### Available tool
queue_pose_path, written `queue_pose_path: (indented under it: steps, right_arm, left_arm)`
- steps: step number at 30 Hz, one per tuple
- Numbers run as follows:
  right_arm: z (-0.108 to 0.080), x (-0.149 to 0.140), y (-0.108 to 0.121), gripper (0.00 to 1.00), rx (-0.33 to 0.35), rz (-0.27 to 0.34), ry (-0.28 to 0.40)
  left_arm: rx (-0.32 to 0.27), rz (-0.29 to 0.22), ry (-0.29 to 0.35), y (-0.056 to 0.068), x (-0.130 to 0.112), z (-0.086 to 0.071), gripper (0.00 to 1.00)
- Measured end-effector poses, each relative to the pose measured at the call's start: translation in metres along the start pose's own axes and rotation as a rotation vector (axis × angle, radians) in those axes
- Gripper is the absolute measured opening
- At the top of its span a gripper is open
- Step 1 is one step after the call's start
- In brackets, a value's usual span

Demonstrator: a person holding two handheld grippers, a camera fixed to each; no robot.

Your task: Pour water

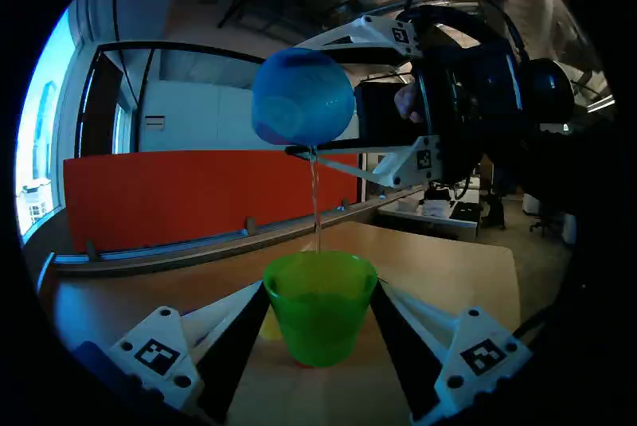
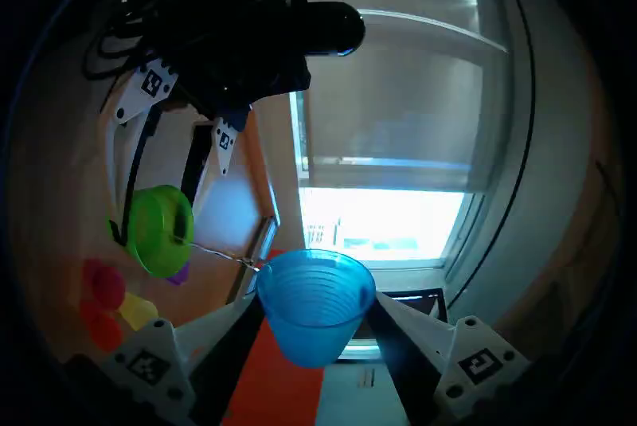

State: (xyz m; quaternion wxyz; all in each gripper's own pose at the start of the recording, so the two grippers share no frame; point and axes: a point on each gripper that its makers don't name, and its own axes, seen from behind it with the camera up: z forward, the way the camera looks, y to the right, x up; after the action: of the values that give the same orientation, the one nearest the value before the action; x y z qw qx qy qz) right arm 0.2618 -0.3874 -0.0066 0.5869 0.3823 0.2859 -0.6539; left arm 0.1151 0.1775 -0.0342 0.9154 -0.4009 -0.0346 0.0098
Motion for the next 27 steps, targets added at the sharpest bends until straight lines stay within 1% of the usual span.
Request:
queue_pose_path:
  steps: [15, 21, 24, 27]
  right_arm:
    - [0.0004, 0.0027, 0.0017, 0.89, -0.008, -0.001, 0.007]
    - [0.0000, 0.0004, 0.0013, 0.89, -0.009, 0.007, 0.007]
    - [-0.0003, -0.0017, 0.0007, 0.89, -0.010, 0.025, 0.006]
    - [-0.0006, -0.0046, -0.0002, 0.89, -0.015, 0.065, 0.008]
  left_arm:
    - [0.001, 0.001, 0.002, -0.0003, 0.0001, -0.0002, 0.86]
    - [0.001, 0.001, 0.002, 0.0001, 0.0008, 0.0006, 0.86]
    - [0.001, 0.002, 0.002, 0.0005, 0.0009, 0.0010, 0.86]
    - [0.002, 0.002, 0.001, 0.0004, 0.0010, 0.0013, 0.86]
